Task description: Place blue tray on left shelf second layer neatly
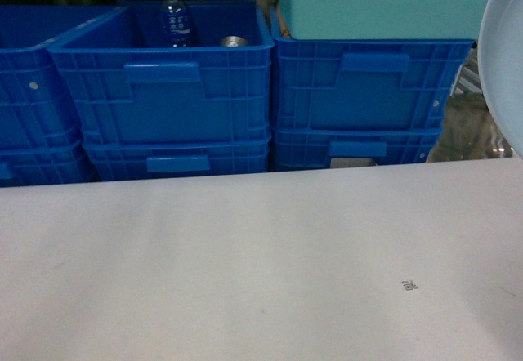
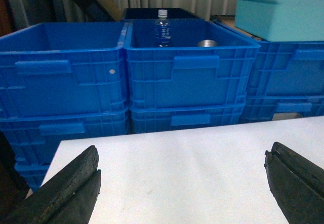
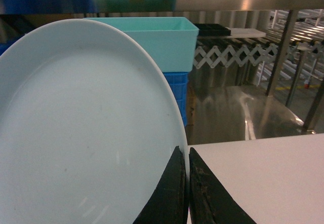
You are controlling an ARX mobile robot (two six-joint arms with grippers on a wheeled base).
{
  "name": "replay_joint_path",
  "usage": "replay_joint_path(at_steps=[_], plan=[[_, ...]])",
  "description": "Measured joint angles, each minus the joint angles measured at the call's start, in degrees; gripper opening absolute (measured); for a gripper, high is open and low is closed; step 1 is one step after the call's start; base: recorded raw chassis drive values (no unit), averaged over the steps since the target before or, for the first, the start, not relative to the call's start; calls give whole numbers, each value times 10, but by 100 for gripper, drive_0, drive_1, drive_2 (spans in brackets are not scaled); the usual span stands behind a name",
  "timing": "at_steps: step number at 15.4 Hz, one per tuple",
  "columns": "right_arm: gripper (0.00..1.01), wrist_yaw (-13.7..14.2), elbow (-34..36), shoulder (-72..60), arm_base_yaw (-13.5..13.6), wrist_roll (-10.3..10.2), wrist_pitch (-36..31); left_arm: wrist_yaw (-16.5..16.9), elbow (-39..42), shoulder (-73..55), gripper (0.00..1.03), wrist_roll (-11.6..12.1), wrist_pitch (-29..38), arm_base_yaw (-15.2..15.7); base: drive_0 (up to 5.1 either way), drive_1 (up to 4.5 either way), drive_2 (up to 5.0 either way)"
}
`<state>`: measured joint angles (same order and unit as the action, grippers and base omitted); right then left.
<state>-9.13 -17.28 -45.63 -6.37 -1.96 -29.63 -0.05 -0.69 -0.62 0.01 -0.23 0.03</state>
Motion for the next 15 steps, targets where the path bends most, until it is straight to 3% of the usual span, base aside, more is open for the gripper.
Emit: replay_joint_path(at_steps=[15], plan=[[2,-1,2,0,0,0,0,0,0,0,98,0,0,-1,0,0,0]])
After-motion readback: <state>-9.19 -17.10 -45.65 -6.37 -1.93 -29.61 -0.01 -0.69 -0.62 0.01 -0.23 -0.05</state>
